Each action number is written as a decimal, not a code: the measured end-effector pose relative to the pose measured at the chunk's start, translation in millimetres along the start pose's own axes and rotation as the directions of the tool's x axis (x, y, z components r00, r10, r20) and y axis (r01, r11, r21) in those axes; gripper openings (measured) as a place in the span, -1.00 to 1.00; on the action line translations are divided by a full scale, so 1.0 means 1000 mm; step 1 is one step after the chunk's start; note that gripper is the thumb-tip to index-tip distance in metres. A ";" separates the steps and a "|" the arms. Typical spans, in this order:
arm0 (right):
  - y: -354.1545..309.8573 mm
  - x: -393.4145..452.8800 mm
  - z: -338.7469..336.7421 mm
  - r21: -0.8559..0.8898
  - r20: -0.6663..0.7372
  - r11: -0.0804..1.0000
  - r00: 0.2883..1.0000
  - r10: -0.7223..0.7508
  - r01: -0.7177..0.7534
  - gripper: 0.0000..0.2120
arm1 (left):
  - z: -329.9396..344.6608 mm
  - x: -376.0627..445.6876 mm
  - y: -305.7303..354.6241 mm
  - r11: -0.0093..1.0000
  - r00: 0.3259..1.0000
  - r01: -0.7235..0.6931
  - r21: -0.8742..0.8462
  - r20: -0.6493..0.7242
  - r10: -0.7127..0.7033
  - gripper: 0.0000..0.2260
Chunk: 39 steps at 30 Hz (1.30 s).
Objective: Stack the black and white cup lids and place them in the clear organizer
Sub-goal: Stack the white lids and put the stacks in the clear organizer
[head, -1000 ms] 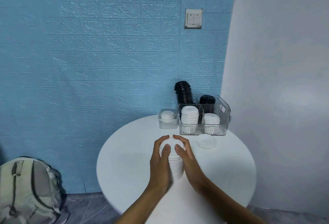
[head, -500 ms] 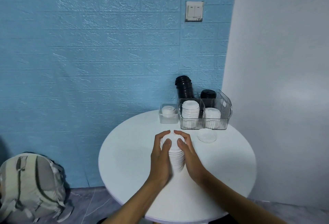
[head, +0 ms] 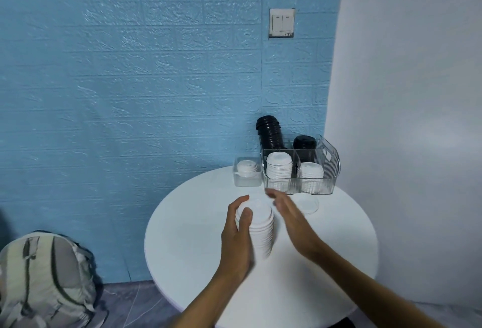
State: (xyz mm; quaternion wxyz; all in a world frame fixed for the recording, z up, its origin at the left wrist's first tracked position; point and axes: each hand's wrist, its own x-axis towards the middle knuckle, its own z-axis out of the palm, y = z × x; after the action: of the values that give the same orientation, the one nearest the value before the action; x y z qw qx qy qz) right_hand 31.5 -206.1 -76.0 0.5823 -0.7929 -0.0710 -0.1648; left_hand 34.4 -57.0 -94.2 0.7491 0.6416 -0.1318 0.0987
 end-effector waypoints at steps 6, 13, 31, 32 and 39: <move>0.035 0.038 -0.066 -0.590 -0.225 0.763 0.961 0.160 -0.266 -0.36 | 0.000 -0.001 0.001 1.000 1.000 0.002 0.011 0.013 -0.002 -0.62; 0.044 0.056 -0.075 -0.703 -0.234 0.623 0.939 0.252 -0.343 -0.23 | 0.001 -0.002 0.004 1.000 1.000 0.021 0.000 0.008 -0.021 -0.73; -0.005 0.081 -0.073 -0.848 0.103 0.498 0.867 0.488 -0.180 -0.13 | 0.001 -0.003 0.005 1.000 1.000 0.022 -0.005 0.000 -0.022 -0.68; -0.010 0.080 -0.072 -0.782 0.111 0.586 0.877 0.468 -0.214 -0.18 | 0.001 -0.003 0.006 1.000 1.000 0.020 -0.005 -0.002 -0.020 -0.67; -0.062 0.052 -0.053 -0.094 0.191 0.968 0.950 0.245 -0.231 -0.51 | 0.002 -0.003 0.004 1.000 1.000 0.021 0.014 -0.020 -0.020 -0.67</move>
State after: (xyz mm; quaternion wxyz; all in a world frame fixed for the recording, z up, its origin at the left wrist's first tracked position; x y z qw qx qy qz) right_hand 51.9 -241.0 12.1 0.5596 -0.8282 -0.0276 -0.0146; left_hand 30.4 -58.6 -91.3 0.7468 0.6472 -0.1171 0.0983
